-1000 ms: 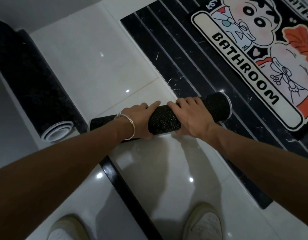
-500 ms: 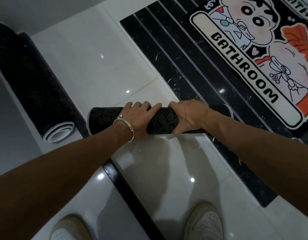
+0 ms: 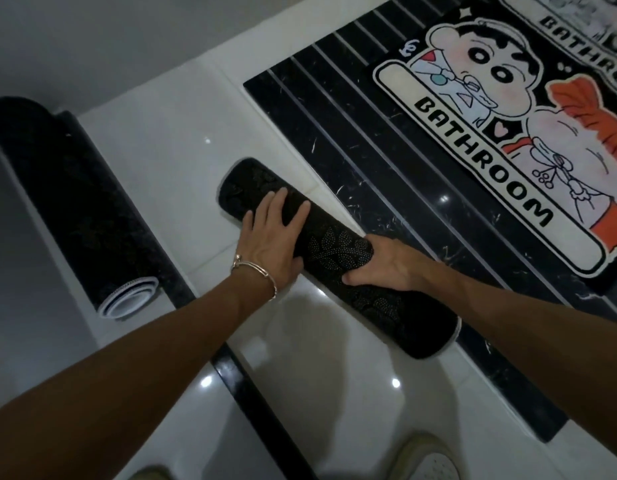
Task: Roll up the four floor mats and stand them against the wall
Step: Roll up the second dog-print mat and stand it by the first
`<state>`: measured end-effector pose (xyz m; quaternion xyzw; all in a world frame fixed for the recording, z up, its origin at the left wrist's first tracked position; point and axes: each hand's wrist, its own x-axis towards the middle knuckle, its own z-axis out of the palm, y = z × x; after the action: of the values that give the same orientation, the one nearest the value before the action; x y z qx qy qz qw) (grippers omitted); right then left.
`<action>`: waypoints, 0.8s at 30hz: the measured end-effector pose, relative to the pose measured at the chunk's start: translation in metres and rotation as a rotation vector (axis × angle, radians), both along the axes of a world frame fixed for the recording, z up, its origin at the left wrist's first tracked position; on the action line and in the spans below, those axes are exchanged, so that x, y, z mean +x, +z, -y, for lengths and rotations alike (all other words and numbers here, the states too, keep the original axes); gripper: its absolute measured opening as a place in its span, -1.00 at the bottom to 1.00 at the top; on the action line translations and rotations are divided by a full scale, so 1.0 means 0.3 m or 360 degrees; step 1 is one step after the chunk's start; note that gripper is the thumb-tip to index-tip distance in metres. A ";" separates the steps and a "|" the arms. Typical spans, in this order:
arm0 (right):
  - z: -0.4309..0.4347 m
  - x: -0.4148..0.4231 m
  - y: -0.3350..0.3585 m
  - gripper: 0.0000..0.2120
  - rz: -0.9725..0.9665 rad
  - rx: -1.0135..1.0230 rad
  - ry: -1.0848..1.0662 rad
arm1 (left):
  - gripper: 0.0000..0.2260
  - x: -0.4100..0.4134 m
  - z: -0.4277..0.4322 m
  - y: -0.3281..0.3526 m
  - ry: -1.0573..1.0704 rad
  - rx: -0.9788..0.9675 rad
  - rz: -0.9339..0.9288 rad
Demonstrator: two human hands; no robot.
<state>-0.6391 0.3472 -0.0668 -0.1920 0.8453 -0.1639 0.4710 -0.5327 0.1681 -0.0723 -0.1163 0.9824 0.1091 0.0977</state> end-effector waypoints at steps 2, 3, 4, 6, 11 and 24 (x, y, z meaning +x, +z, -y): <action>0.028 -0.005 0.010 -0.62 0.0023 -0.0107 -0.0140 | -0.30 -0.023 0.006 0.022 0.0176 0.0198 -0.0119; 0.052 -0.011 0.020 -0.64 0.0025 -0.0167 -0.0199 | -0.34 -0.041 0.007 0.037 0.0293 0.0313 -0.0165; 0.080 -0.016 0.032 -0.64 0.0018 -0.0225 -0.0240 | -0.37 -0.064 0.010 0.056 0.0410 0.0435 -0.0199; 0.134 -0.026 0.054 -0.63 -0.0013 -0.0331 -0.0332 | -0.42 -0.118 0.019 0.102 0.0631 0.0697 -0.0246; 0.220 -0.019 0.102 -0.56 0.0016 -0.0609 -0.0700 | -0.37 -0.219 0.018 0.208 0.0978 0.1128 -0.0320; 0.363 -0.044 0.371 -0.74 -0.0003 -0.1210 -0.0602 | -0.35 -0.282 0.155 0.404 0.1211 0.1973 -0.0741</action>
<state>-0.6524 0.2382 0.0446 -0.1937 0.7454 -0.5473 0.3275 -0.6173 0.1216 0.0490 -0.3448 0.6288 0.6884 -0.1087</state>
